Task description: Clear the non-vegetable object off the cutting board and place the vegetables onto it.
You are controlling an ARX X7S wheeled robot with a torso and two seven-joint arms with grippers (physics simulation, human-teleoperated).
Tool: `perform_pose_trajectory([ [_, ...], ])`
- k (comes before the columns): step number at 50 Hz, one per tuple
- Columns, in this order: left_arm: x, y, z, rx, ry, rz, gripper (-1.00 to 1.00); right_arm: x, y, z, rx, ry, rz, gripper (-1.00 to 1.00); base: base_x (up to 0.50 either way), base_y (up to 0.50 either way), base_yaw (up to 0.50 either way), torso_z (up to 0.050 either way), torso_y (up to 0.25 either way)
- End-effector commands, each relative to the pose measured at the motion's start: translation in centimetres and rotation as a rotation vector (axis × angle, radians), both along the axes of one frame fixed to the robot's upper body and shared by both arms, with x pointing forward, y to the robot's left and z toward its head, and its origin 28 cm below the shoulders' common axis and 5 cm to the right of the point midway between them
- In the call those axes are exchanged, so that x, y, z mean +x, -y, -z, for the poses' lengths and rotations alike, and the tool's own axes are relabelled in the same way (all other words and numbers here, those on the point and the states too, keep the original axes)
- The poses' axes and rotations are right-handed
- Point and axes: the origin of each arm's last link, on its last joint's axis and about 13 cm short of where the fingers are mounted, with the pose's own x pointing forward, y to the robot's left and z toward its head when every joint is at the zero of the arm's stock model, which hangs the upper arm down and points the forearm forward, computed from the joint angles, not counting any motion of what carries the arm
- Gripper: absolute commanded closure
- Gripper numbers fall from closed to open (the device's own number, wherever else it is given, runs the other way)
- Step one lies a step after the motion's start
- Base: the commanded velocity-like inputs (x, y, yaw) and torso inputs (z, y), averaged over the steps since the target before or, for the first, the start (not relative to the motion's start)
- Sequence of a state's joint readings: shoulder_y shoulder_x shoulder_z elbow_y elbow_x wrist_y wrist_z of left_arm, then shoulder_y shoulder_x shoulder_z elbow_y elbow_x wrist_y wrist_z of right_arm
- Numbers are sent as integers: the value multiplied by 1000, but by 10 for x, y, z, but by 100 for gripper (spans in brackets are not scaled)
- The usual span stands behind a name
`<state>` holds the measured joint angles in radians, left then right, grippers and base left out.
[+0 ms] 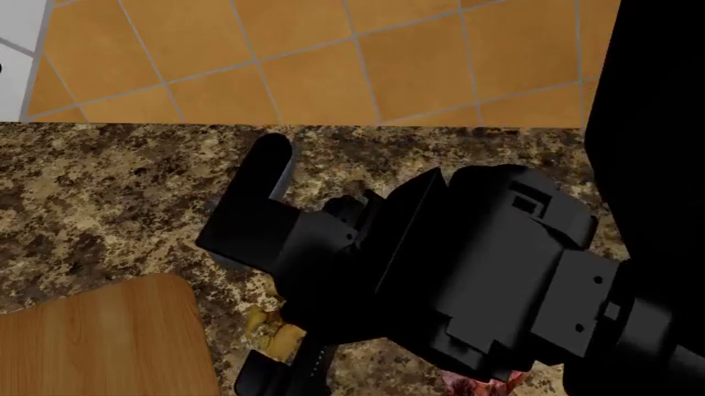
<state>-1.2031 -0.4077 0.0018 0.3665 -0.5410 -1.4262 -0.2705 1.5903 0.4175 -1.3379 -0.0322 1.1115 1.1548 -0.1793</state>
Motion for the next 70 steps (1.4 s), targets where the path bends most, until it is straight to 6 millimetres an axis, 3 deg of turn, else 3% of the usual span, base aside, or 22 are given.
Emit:
perform_pose_trajectory([
  [1, 0, 3, -2, -30, 2, 55, -100, 5, -5, 5, -4, -6, -35, -100, 0, 0, 0, 0, 0],
  [8, 1, 3, -4, -29, 6, 57, -100, 9, -7, 12, -2, -27, -45, -100, 0, 0, 0, 0, 0],
  [9, 0, 0, -1, -35, 3, 50, -100, 18, -5, 27, -8, -56, -25, -100, 0, 0, 0, 0, 0],
  [10, 1, 1, -1, -35, 2, 51, -100, 18, -4, 28, -9, -53, -24, 100, 0, 0, 0, 0, 0],
  [22, -2, 0, -1, -36, 5, 47, -100, 8, -1, 21, 8, -31, -33, 100, 3, 2, 4, -1, 0],
  [31, -4, 2, -4, -33, 12, 51, -100, -8, 6, -15, 53, 57, -33, 100, 0, 0, 0, 0, 0],
  [44, -7, 3, -8, -29, 23, 53, -100, -25, 11, -43, 72, 129, -41, 100, 0, 0, 0, 0, 0],
  [55, -8, 3, -10, -28, 28, 55, -100, -41, -1, -60, 92, 174, -119, 100, 0, 0, 0, 0, 0],
  [70, -9, 1, -9, -29, 31, 49, -100, -46, -23, -67, 139, 185, -217, 100, 0, 0, 0, 0, 0],
])
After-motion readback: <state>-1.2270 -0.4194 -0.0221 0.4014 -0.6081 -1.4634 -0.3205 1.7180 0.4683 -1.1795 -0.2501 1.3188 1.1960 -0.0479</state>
